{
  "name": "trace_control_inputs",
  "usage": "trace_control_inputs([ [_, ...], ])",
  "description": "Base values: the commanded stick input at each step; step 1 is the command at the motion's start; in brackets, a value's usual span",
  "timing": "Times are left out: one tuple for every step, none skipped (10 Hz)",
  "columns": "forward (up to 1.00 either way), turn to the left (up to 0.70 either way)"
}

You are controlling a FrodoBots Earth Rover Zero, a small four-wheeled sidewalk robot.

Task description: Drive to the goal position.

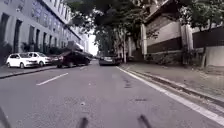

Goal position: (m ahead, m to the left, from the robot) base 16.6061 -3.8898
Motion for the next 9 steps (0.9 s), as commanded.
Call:
trace_control_inputs([
  [0.57,-0.24],
  [0.70,0.00],
  [0.70,0.08],
  [0.70,0.14],
  [0.70,0.14],
  [0.70,0.14],
  [0.70,0.14],
  [0.70,0.14],
  [0.70,0.14],
])
